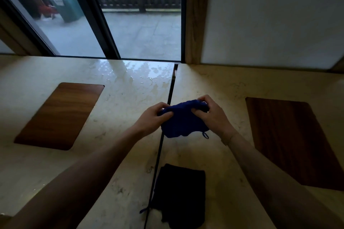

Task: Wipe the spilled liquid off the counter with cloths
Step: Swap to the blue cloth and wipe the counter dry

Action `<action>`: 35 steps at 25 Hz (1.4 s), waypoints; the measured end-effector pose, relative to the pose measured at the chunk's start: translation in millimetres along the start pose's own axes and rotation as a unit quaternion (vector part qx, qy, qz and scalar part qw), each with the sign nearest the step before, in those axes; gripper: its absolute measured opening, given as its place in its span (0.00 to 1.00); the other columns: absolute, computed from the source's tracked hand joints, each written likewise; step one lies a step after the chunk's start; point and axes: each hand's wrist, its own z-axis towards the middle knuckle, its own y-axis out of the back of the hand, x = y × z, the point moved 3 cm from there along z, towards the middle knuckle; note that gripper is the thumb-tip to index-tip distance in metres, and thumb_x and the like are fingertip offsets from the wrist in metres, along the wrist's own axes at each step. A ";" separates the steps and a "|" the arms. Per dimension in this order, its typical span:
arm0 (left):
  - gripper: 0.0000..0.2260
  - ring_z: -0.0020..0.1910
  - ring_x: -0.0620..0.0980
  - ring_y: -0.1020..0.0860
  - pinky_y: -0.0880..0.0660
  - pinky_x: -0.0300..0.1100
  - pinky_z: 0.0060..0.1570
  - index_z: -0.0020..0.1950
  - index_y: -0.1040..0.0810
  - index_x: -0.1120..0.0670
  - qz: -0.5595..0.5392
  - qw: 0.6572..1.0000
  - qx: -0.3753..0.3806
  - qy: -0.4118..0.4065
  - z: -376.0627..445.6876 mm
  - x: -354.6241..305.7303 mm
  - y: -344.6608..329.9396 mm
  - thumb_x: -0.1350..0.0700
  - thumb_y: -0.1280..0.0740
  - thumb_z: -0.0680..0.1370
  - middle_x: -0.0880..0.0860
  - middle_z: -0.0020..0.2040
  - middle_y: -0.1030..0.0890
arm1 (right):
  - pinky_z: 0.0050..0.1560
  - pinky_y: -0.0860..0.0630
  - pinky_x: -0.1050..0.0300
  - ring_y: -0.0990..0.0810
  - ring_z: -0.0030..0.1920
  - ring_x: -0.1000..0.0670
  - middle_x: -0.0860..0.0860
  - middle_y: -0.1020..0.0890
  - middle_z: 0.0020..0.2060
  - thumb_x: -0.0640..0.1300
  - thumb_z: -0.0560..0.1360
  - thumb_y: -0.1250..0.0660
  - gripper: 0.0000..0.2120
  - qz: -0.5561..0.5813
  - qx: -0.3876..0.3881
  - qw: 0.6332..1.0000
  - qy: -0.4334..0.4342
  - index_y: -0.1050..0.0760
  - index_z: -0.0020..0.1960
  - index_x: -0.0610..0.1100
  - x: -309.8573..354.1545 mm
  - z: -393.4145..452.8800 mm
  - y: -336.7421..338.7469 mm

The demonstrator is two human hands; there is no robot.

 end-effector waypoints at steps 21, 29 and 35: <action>0.15 0.50 0.52 0.19 0.20 0.45 0.41 0.60 0.27 0.53 -0.254 0.962 0.088 0.053 -204.0 114.0 177.0 0.66 0.32 0.76 0.55 0.56 0.21 | 0.44 0.24 0.56 0.21 0.48 0.53 0.54 0.20 0.48 0.47 0.80 0.35 0.07 -0.056 -0.169 0.984 -0.026 0.28 0.57 0.47 107.0 -160.2 -255.2; 0.12 0.53 0.53 0.19 0.19 0.47 0.40 0.61 0.26 0.51 -0.215 0.946 0.150 0.193 -238.3 175.3 122.1 0.62 0.33 0.79 0.55 0.57 0.21 | 0.44 0.24 0.57 0.20 0.52 0.49 0.51 0.22 0.53 0.51 0.81 0.39 0.08 -0.095 -0.054 0.981 -0.161 0.31 0.59 0.51 45.9 -213.5 -272.5; 0.12 0.53 0.51 0.20 0.18 0.49 0.47 0.61 0.27 0.48 -0.125 0.967 0.109 0.193 -215.2 201.1 80.3 0.60 0.35 0.80 0.52 0.57 0.22 | 0.49 0.22 0.49 0.20 0.52 0.47 0.50 0.22 0.53 0.51 0.81 0.39 0.13 -0.199 -0.091 0.954 -0.207 0.34 0.64 0.53 -1.1 -208.9 -271.8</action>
